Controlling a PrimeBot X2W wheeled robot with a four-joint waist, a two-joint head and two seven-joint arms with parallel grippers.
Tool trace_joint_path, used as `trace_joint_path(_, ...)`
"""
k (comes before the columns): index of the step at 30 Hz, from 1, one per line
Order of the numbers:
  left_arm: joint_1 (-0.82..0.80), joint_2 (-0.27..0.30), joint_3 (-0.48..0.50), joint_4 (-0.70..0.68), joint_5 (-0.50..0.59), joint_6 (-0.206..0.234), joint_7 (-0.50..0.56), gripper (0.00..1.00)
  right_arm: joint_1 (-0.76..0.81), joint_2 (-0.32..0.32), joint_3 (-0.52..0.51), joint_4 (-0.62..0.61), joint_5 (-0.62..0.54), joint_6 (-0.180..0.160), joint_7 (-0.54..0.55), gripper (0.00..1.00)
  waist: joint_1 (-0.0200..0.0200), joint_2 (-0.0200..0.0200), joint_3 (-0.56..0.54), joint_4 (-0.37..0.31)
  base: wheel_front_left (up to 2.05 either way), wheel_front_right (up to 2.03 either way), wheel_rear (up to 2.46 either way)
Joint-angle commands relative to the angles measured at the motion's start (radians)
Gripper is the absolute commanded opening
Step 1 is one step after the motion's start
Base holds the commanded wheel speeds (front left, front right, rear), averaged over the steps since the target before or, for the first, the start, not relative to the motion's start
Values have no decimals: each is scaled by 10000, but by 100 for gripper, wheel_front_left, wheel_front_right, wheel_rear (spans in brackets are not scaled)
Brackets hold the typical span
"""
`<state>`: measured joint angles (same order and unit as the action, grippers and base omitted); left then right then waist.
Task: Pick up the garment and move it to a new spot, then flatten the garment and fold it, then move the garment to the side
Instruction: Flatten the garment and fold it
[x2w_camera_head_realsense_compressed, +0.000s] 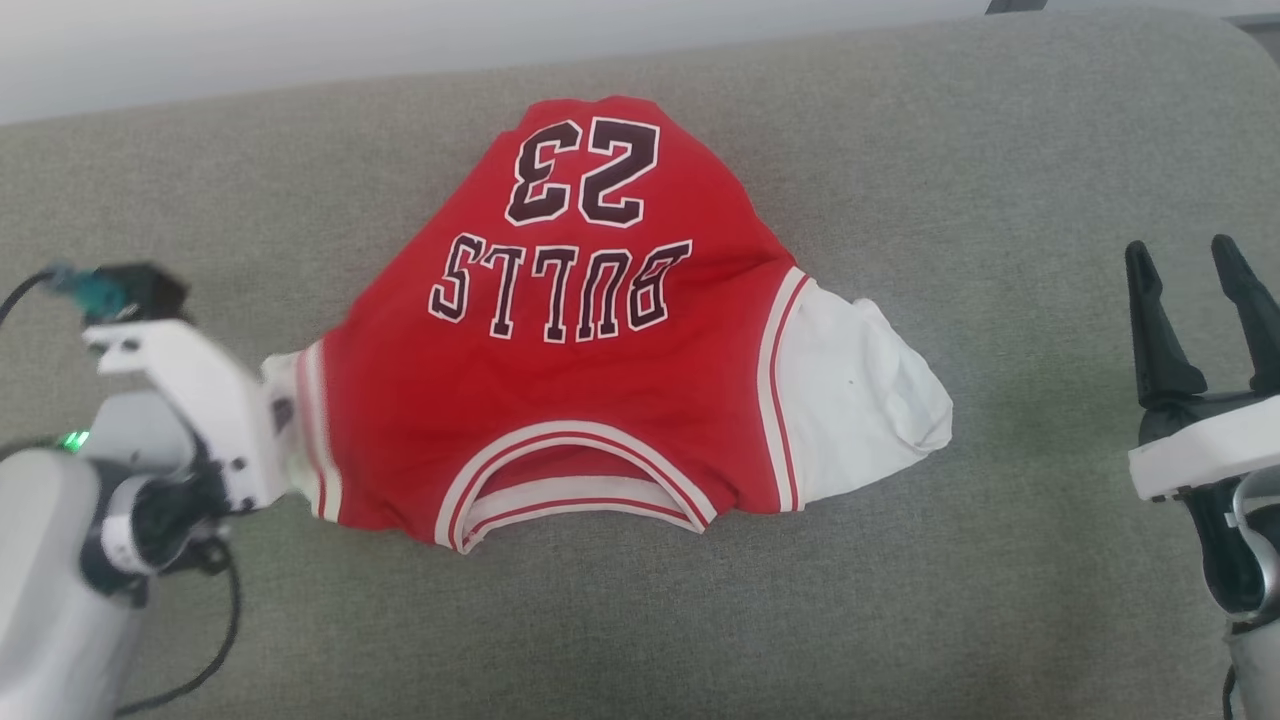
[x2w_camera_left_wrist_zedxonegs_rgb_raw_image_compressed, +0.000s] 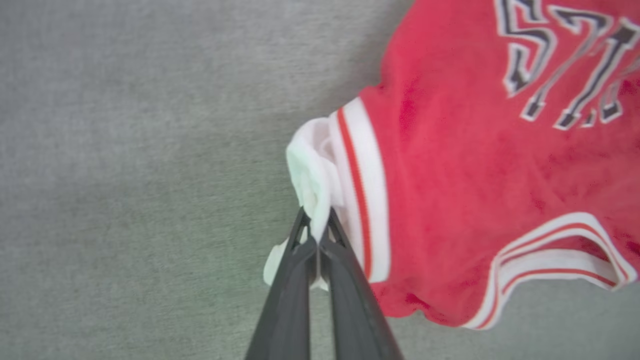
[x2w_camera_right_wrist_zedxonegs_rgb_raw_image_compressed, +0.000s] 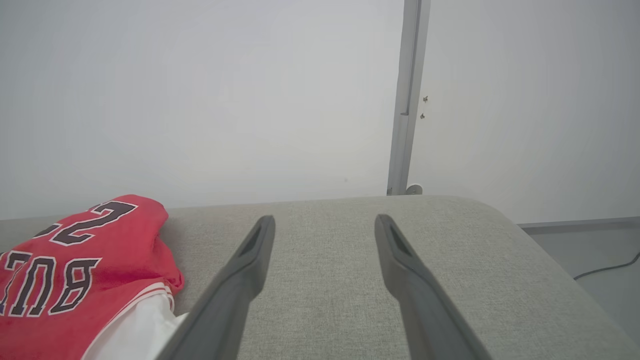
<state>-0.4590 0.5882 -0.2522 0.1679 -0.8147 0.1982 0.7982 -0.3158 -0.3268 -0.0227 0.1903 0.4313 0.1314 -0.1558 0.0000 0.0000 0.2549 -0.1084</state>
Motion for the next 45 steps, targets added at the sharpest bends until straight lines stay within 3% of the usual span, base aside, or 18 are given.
trace_joint_path(1,-304,-115,-234,-530,107,69,263,0,83,-31,-25,-24,65,-14,-62,100,0,0,-70,-14,0,0,0)
trace_joint_path(8,-835,-943,-1436,-2555,167,73,1209,0,187,78,-78,-101,5,-14,-60,100,0,0,-187,-115,0,0,0)
trace_joint_path(14,-535,-1221,-2570,-2837,510,-228,1653,0,192,150,-38,-110,10,-14,-88,100,0,0,-141,-219,0,0,0)
trace_joint_path(15,-461,-1271,-2711,-2718,505,-298,1683,11,182,178,-19,-101,10,-14,-90,100,0,0,-130,-239,0,0,0)
trace_joint_path(17,-392,-1307,-2838,-2478,420,-467,1638,71,142,218,9,-70,12,-14,-96,100,0,0,-125,-276,0,0,0)
trace_joint_path(19,-464,-1211,-2806,-2224,458,-549,1540,100,112,228,26,-31,19,-14,-111,100,0,0,-147,-300,0,0,0)
trace_joint_path(33,-1684,-477,-2144,-2019,518,-234,2140,100,200,321,-16,48,-89,-14,-236,100,0,0,-422,-274,0,0,0)
trace_joint_path(45,-1436,-336,-2000,-778,374,-159,2045,100,127,272,-15,-15,44,-14,-198,100,0,0,-233,-478,0,0,0)
